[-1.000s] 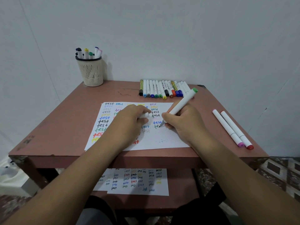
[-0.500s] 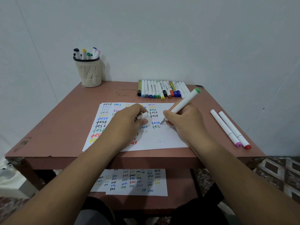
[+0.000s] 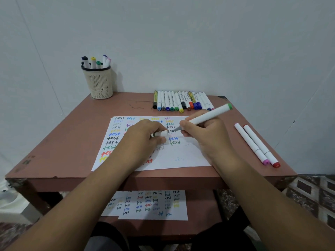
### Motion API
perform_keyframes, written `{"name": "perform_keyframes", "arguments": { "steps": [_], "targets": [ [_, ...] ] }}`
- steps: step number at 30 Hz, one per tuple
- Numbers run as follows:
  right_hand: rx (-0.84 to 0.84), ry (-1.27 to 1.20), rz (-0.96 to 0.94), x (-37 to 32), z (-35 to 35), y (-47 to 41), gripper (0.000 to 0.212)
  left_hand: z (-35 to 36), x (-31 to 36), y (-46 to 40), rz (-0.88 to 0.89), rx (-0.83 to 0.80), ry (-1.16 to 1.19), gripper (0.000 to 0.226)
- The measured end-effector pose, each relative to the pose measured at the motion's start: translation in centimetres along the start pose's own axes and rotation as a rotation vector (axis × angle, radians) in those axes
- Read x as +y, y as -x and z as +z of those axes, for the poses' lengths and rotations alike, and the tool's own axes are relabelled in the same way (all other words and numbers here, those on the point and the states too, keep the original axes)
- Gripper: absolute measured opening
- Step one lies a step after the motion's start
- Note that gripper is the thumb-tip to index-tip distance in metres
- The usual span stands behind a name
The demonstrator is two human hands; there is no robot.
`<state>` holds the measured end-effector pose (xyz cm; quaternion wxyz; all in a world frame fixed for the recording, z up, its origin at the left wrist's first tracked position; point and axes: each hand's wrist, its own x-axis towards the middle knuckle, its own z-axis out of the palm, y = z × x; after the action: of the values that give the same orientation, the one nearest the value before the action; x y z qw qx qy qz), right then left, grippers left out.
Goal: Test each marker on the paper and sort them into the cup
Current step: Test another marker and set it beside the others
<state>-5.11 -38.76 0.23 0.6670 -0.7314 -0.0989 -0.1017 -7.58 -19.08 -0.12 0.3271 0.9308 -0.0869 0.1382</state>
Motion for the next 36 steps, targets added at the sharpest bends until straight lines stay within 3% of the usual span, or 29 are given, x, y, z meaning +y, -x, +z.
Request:
{"name": "perform_keyframes", "arguments": {
  "steps": [7, 14, 20, 23, 28, 30, 32, 36],
  "targets": [
    [-0.091, -0.172, -0.025, -0.6, 0.3, 0.4, 0.015, -0.2, 0.0, 0.1, 0.029, -0.005, 0.032, 0.012],
    [-0.185, -0.007, 0.002, -0.5, 0.3, 0.5, 0.022, -0.6, 0.2, 0.5, 0.125, -0.006, 0.067, 0.014],
    [-0.231, -0.033, 0.0, -0.8, 0.7, 0.7, 0.023, -0.4, 0.0, 0.8, 0.255, 0.064, -0.024, 0.013],
    [-0.255, -0.014, 0.05, -0.8, 0.8, 0.7, 0.02, -0.1, 0.0, 0.6, 0.174, 0.061, -0.083, 0.014],
    [-0.187, 0.024, 0.133, -0.7, 0.4, 0.1, 0.014, 0.1, 0.3, 0.3, -0.102, 0.074, -0.309, 0.064],
    [-0.151, -0.061, 0.17, -0.7, 0.4, -0.1, 0.017, -0.1, 0.4, 0.2, -0.122, 0.049, -0.399, 0.052],
    [-0.091, -0.179, 0.202, -0.8, 0.3, -0.3, 0.035, -0.5, 0.6, 0.1, -0.121, -0.012, -0.432, 0.042],
    [0.053, -0.315, 0.236, -1.2, -0.2, -0.7, 0.044, -2.7, 0.5, -0.8, -0.197, -0.216, -0.314, 0.026]
  ]
}}
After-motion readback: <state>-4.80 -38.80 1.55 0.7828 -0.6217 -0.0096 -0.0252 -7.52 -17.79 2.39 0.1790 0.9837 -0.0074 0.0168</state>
